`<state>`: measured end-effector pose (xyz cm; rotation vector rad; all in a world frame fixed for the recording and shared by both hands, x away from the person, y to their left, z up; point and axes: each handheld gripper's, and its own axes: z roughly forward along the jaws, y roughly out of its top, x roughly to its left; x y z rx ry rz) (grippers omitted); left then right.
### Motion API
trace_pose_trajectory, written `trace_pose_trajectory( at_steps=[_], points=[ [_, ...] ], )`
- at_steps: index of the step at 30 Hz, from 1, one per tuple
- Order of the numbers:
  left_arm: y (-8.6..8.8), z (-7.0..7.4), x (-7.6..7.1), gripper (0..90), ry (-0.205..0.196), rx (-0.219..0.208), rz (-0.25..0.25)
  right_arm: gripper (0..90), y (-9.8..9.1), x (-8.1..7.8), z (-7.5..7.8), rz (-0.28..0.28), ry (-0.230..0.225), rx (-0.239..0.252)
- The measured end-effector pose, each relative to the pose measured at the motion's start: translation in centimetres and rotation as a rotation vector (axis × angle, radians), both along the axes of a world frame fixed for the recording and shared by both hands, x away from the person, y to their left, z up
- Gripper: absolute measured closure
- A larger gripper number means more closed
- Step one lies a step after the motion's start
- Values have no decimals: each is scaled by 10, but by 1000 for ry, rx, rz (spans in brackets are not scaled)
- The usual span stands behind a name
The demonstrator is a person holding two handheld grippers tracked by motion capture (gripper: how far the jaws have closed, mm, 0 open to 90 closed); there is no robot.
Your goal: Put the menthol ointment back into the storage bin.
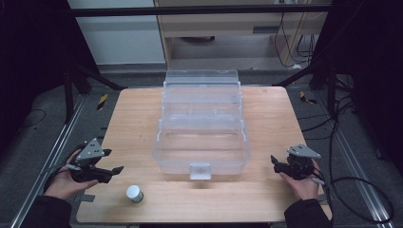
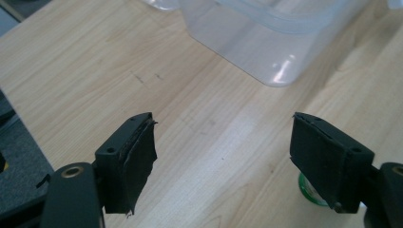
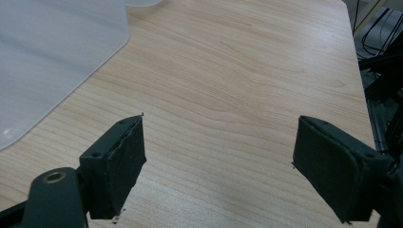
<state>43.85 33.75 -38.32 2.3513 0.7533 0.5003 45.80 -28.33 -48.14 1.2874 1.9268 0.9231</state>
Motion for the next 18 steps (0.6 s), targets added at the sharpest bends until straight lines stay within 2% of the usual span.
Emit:
trace_pose_trajectory(
  at_steps=[1, 5, 6, 10, 18],
  points=[
    [0, 0, 0, 231, 0, 0, 0, 180, 0, 0, 0, 0, 0, -1],
    [-5, 2, 0, 235, 35, 33, -68, 180, 0, 0, 0, 1, 2, -7],
    [-5, 2, 0, 235, 35, 33, -68, 180, 0, 0, 0, 1, 2, -7],
    [-12, 2, -2, 239, 70, 87, -138, 178, 0, 0, -1, 0, 10, -13],
    [-18, 2, -5, 236, 90, 144, -211, 178, 0, 0, -1, 4, 19, -24]
  ],
)
